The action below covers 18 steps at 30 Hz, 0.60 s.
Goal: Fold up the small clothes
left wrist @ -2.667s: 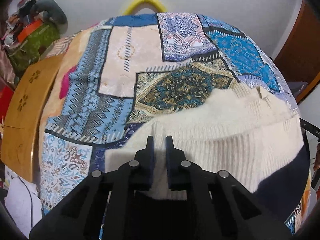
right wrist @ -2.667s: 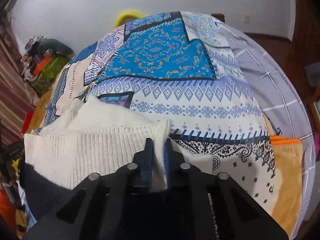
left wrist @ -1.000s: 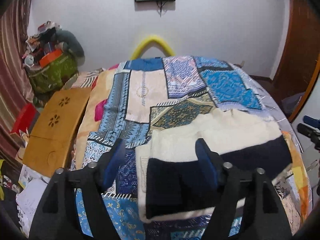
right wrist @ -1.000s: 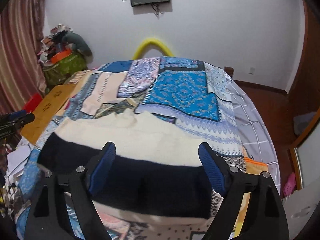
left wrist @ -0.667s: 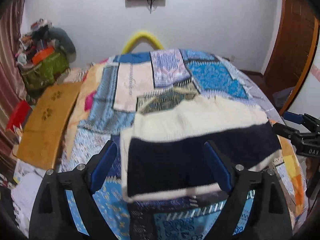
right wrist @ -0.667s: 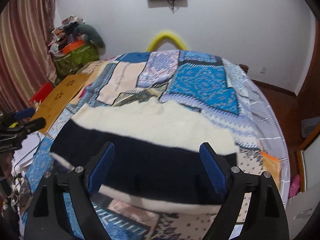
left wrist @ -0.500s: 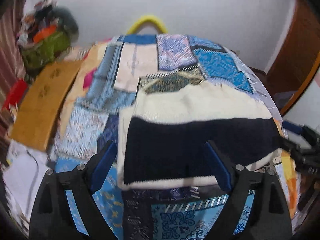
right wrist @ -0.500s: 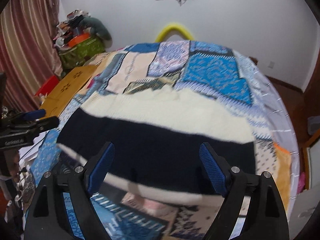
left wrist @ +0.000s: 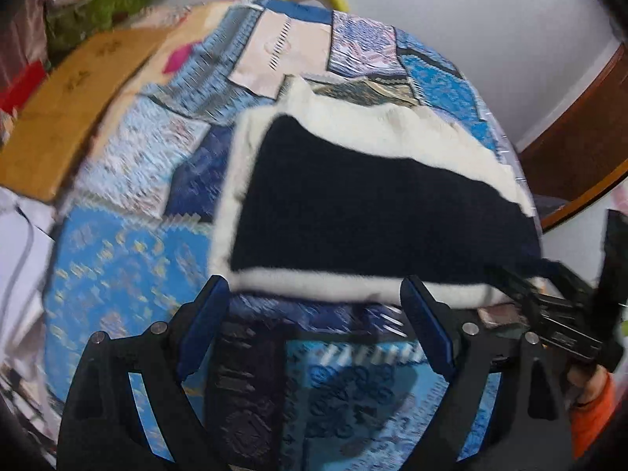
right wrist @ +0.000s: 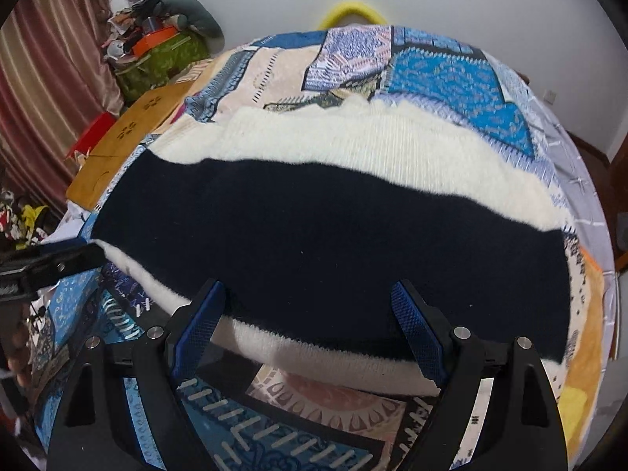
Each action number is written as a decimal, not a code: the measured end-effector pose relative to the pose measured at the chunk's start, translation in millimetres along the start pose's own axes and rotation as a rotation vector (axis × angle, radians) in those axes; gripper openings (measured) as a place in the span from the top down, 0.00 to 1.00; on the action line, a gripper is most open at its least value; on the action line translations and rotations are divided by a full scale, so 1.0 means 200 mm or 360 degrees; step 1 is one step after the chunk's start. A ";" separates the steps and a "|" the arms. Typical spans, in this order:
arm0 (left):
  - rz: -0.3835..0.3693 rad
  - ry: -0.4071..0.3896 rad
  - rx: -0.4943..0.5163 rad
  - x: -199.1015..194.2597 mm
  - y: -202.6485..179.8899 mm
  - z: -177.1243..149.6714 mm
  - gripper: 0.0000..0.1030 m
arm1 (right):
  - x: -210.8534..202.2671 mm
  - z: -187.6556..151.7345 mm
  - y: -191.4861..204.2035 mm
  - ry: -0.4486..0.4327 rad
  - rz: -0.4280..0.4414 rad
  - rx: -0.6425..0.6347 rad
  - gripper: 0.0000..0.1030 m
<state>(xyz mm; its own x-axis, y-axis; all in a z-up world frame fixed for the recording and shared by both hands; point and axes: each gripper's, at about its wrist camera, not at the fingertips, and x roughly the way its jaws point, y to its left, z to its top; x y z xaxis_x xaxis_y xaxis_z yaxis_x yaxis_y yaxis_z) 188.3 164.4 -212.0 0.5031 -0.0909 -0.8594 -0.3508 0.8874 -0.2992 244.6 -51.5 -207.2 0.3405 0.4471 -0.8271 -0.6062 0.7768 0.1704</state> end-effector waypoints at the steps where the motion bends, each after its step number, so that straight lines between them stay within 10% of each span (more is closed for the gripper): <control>1: -0.0034 0.0008 -0.0015 0.00 0.00 -0.01 0.14 | 0.01 0.00 0.00 0.0016 0.0001 -0.0004 0.18; 18: -0.0524 0.0256 -0.0384 0.22 0.03 0.05 0.14 | -0.03 -0.02 -0.10 0.0033 -0.0041 -0.0036 0.17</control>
<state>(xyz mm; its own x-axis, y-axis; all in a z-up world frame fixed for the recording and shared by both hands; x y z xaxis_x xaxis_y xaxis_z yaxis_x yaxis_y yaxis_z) 216.0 169.2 -247.0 0.4960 -0.4373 -0.7501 -0.3764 0.6702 -0.6396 251.0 -70.9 -207.8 0.3410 0.4177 -0.8422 -0.6137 0.7776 0.1372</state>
